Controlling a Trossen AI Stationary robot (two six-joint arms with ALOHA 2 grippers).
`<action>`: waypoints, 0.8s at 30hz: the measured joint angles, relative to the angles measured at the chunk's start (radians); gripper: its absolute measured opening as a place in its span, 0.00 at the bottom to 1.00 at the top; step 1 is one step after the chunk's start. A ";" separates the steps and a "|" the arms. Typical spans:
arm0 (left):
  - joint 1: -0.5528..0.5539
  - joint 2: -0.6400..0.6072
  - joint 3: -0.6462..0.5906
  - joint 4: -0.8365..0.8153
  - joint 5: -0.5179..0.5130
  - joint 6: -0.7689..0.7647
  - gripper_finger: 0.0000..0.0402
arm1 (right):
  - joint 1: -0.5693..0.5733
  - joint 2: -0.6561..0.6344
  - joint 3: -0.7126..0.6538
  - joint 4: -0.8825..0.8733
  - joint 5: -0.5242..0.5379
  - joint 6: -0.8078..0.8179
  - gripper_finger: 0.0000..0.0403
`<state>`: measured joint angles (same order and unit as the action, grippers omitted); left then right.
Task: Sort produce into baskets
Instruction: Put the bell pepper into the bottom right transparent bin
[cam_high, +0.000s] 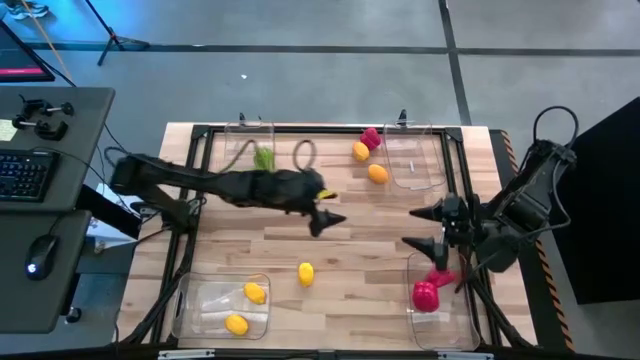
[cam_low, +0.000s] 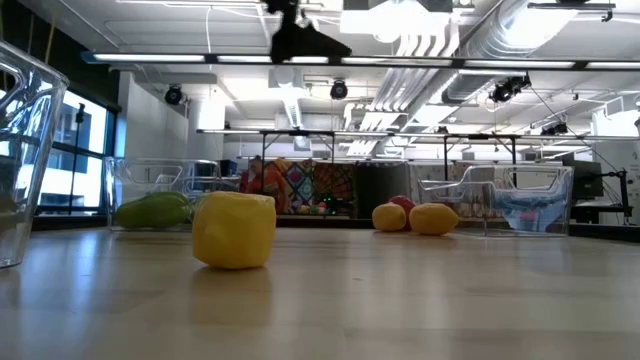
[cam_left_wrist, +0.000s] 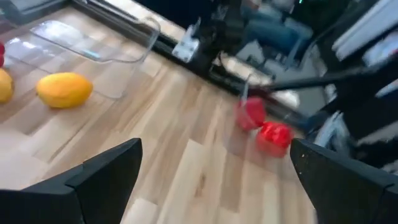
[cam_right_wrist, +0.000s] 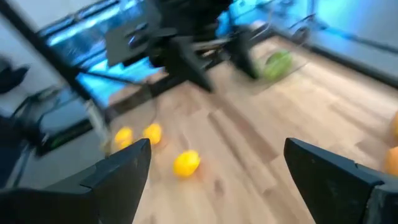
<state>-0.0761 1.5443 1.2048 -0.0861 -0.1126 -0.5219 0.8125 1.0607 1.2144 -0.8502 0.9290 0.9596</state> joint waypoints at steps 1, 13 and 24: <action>-0.001 -0.036 -0.031 0.014 -0.007 -0.022 0.98 | -0.018 0.000 0.000 0.006 0.014 -0.001 0.89; 0.095 -0.242 -0.083 -0.073 0.038 -0.029 0.98 | -0.591 0.089 0.000 0.100 -0.227 0.048 0.89; 0.242 -0.401 -0.083 -0.175 0.201 0.215 0.98 | -1.085 0.385 0.020 0.177 -0.530 0.011 0.89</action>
<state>0.1655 1.1437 1.1217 -0.2615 0.0884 -0.3067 -0.2725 1.4454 1.2346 -0.6734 0.3990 0.9703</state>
